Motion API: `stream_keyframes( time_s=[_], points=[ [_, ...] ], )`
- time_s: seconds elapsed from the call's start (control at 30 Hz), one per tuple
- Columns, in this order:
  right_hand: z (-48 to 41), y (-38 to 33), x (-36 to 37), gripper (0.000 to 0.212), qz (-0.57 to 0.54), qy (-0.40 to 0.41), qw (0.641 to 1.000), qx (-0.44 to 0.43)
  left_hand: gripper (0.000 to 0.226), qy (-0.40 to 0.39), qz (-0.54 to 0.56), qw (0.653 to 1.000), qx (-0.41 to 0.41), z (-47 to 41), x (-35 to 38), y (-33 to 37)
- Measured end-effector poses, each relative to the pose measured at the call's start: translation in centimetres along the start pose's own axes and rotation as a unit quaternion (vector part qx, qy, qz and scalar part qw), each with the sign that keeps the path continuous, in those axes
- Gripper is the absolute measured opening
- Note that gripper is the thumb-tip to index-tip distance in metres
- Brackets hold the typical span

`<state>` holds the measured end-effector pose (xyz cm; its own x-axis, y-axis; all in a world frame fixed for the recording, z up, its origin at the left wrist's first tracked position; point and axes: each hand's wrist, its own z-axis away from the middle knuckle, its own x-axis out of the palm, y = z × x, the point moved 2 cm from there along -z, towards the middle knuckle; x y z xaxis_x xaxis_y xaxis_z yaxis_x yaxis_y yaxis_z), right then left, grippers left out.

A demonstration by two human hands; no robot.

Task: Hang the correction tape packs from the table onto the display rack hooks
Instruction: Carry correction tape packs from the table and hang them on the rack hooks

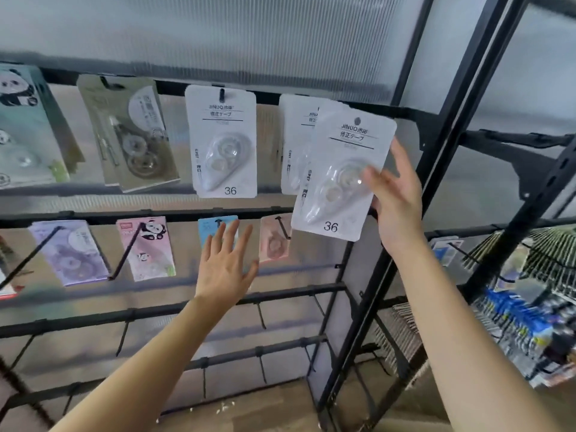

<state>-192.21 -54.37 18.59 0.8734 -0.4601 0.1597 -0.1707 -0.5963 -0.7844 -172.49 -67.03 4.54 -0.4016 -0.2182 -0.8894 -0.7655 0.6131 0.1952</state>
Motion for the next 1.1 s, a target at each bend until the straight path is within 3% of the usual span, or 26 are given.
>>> stream_keyframes(
  time_s=[0.2,0.47,0.8,1.1],
  points=[
    [-2.6,0.0,-0.1,0.052,0.016,-0.041,0.999,-0.008,0.064,0.001,-0.033,0.999,-0.031,-1.3,-0.5,0.6],
    [-3.7,1.1,-0.6,0.042,0.010,-0.015,1.000,-0.021,0.060,-0.006,-0.065,0.995,-0.077,-1.4,-0.2,0.7],
    [-5.7,4.8,0.8,0.047,0.042,-0.001,0.999,-0.008,0.063,-0.011,-0.074,0.989,-0.125,-1.4,0.4,0.6],
    [-7.0,7.1,1.2,0.059,0.178,0.099,0.978,-0.037,0.061,-0.017,-0.080,0.988,-0.132,-1.2,0.2,0.9]
  ],
)
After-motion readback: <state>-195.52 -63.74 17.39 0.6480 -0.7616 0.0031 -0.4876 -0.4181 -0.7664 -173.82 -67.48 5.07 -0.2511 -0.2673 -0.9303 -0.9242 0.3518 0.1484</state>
